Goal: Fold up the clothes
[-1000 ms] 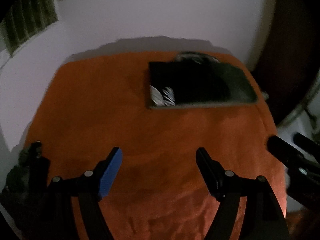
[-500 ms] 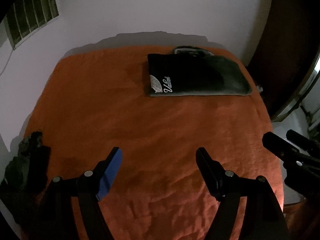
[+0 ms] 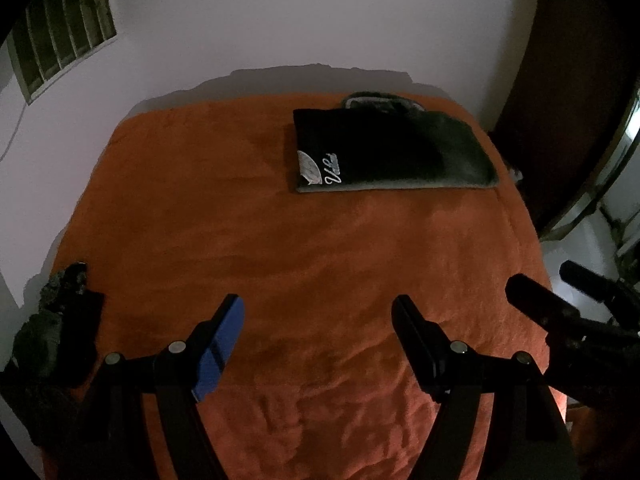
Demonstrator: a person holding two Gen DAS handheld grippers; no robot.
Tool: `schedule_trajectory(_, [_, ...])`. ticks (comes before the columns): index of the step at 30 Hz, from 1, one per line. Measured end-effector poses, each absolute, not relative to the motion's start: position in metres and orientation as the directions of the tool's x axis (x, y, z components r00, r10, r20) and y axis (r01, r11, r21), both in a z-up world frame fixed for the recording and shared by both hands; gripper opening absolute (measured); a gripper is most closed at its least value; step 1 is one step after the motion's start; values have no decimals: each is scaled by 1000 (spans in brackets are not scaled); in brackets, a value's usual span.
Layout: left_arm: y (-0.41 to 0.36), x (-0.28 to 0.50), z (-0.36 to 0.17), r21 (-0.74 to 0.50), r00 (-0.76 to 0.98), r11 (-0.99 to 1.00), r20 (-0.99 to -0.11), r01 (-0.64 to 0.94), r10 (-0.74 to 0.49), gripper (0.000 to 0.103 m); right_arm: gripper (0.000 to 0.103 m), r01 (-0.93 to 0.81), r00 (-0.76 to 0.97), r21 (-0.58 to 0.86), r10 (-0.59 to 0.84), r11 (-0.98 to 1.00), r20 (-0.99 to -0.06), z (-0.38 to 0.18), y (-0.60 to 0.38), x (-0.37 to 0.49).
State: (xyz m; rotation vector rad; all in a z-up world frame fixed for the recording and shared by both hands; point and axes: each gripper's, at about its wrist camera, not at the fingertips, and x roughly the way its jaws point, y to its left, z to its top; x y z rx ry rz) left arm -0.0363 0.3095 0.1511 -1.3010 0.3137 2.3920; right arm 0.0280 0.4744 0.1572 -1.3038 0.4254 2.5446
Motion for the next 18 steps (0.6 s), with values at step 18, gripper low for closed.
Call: schedule_trajectory(18, [307, -25, 153, -67, -446, -890, -847, -451, 289, 77, 85, -354, -553, 101, 121, -930, -825, 159, 469, 39])
